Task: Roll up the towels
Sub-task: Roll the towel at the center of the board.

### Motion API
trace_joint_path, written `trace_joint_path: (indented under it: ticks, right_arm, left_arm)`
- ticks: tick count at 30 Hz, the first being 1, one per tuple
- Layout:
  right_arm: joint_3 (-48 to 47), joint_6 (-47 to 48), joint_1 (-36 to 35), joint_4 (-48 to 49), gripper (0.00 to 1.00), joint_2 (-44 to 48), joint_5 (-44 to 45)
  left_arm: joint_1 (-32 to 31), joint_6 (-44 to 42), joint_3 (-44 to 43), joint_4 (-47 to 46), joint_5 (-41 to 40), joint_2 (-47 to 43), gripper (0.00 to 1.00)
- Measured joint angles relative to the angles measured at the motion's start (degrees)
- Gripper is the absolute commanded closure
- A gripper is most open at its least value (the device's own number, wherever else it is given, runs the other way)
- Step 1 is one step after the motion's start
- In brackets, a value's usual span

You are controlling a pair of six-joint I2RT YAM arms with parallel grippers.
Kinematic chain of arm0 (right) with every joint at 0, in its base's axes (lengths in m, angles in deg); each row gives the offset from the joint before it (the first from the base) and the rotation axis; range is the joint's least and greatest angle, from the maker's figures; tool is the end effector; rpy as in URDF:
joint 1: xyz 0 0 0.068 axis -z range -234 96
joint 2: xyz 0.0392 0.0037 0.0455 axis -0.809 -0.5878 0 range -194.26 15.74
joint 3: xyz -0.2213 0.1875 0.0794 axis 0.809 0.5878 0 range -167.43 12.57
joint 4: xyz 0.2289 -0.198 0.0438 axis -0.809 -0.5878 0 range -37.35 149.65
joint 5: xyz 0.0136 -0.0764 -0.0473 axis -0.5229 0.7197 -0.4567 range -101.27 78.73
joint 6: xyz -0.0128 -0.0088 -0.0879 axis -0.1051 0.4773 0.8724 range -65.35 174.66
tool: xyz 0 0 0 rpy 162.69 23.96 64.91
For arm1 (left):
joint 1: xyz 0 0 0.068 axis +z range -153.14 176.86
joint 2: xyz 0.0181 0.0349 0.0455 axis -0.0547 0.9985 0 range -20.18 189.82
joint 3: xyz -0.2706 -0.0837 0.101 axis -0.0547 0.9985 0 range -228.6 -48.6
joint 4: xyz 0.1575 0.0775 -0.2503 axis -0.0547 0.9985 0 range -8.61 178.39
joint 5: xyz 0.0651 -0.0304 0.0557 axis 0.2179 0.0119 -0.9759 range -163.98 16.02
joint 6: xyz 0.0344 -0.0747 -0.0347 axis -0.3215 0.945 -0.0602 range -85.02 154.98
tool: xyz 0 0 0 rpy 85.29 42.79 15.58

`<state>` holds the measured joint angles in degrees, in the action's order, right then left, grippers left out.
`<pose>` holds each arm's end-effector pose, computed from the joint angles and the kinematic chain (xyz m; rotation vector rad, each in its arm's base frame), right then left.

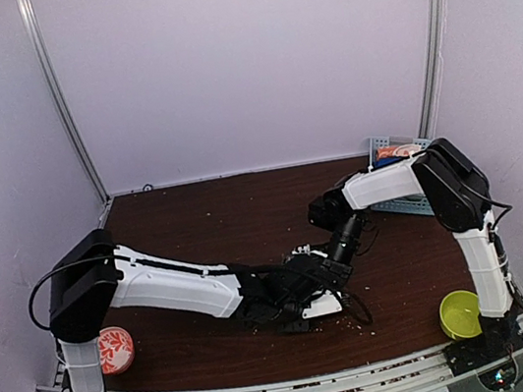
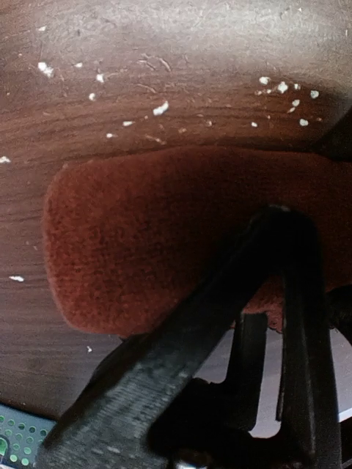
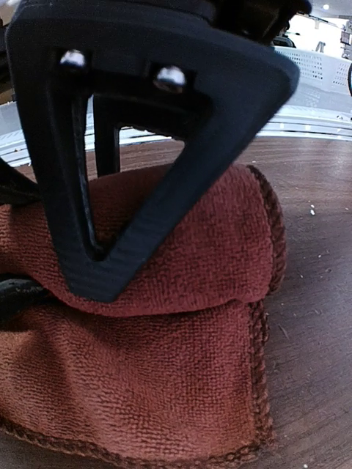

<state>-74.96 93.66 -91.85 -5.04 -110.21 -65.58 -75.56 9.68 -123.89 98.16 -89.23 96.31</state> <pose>0.3003 0.3152 0.0989 1.5060 -2.1466 -1.3454 0.1677 -0.4604 0.1007 1.8393 1.7355 0.0201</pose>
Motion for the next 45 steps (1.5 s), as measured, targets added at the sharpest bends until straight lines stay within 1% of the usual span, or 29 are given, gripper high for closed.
trace_joint_path:
  ticks: [2,4,7,9,13,17,21,22,24,25,26,28,30,31,32,35,37,40,45]
  right_arm:
    - [0.0,0.1,0.0,-0.2,0.69,0.0,0.0]
    - [0.1,0.2,0.0,-0.4,0.59,0.1,0.0]
    - [0.2,2.1,0.0,-1.6,0.48,0.8,0.2]
    - [0.1,4.7,0.0,-3.3,0.43,2.1,0.7]
    - [-3.2,7.0,0.5,-7.8,0.40,7.1,3.4]
    - [-10.3,3.9,2.8,-8.0,0.37,15.8,7.7]
    - [-14.7,0.6,6.1,-6.3,0.34,25.8,11.8]
    - [-15.5,-0.2,7.1,-5.7,0.32,28.5,12.5]
    - [-16.0,-1.6,8.5,-4.3,0.17,33.5,13.0]
    - [-15.8,-1.9,9.0,-3.8,0.02,36.0,12.7]
    - [-15.0,-2.1,9.3,-3.0,0.00,38.5,11.9]
    - [-11.5,-2.0,9.4,-1.1,0.00,43.8,9.9]
    - [-5.8,-1.2,9.4,0.3,0.00,48.7,7.6]
    - [-2.6,-0.3,9.4,0.4,0.02,50.8,6.6]
    - [0.6,1.0,9.3,0.2,0.06,52.4,5.7]
    - [7.0,7.2,8.3,-2.1,0.27,53.5,4.8]
    - [10.0,10.6,6.2,-3.3,0.34,53.3,6.1]
    - [14.4,13.0,1.2,-3.7,0.36,53.6,9.8]
    - [22.9,13.4,-9.0,-0.3,0.38,57.6,18.0]
  left_arm:
    - [0.1,0.1,-0.7,-0.1,-0.7,0.4,0.63]
    - [0.0,0.2,-0.9,0.2,-0.8,0.5,0.72]
    - [0.0,0.7,-1.4,0.9,-0.3,0.5,0.79]
    - [0.0,1.2,-2.2,1.5,0.5,0.5,0.81]
    - [0.0,3.2,-4.9,5.4,3.4,0.5,0.83]
    - [0.2,5.7,-7.8,11.8,8.0,1.3,0.84]
    - [0.9,7.9,-13.2,17.4,14.4,4.5,0.85]
    - [1.2,8.4,-14.5,18.4,16.0,5.2,0.85]
    - [2.3,9.8,-18.1,21.0,21.0,7.5,0.85]
    - [2.9,10.5,-19.9,22.0,23.7,8.7,0.85]
    - [3.5,11.1,-21.4,23.1,26.0,9.7,0.85]
    - [4.8,12.4,-24.9,25.8,30.8,12.0,0.85]
    - [6.5,13.8,-28.5,28.4,35.9,14.5,0.85]
    - [7.2,14.5,-29.7,29.3,38.3,15.6,0.85]
    - [8.0,15.2,-30.6,29.9,40.6,16.4,0.85]
    - [9.9,17.4,-31.7,31.3,47.8,17.8,0.86]
    - [11.0,18.3,-31.8,31.3,50.7,18.7,0.87]
    - [12.2,19.8,-31.8,31.3,56.0,19.8,0.86]
    - [13.0,21.7,-31.8,31.3,61.4,21.1,0.87]
